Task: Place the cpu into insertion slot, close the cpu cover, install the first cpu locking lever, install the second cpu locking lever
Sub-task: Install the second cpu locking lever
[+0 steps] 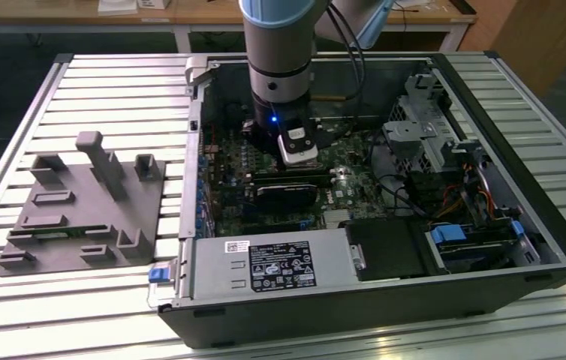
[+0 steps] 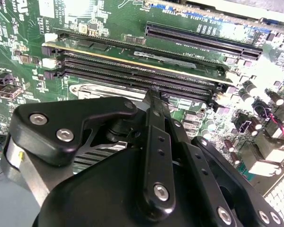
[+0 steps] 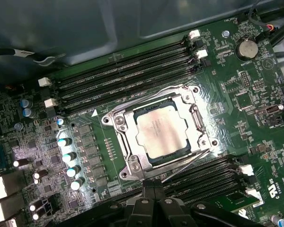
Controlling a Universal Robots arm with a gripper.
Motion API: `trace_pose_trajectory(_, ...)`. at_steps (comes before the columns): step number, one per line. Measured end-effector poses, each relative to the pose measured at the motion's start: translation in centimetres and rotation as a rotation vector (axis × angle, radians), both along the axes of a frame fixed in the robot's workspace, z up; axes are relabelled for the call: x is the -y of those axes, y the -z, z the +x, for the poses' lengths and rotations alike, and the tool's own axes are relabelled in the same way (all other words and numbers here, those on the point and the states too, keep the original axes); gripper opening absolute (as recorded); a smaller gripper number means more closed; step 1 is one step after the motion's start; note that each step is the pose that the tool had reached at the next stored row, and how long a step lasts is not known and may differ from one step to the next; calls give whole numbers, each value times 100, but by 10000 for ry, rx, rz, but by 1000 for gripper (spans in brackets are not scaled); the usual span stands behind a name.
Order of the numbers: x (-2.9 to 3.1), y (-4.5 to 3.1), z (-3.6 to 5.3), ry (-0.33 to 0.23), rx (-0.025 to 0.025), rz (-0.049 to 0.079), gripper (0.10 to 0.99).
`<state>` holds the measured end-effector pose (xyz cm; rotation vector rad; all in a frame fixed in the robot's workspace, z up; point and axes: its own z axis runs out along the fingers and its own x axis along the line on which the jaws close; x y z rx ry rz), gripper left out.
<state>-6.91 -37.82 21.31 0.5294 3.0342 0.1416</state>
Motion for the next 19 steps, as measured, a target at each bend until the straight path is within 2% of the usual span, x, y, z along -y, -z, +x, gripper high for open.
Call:
trace_pose_trajectory(2, 2, 0, -1, 0, -1, 9, 106)
trace_pose_trajectory(6, 29, 0, 0, 0, 0, 104, 106)
trace_pose_trajectory(11, 68, 16, -7, 0, -1, 529, 106)
trace_pose_trajectory(16, 121, 46, -29, 1, 0, 761, 106)
trace_pose_trajectory(19, 131, 64, -63, 0, -1, 920, 106)
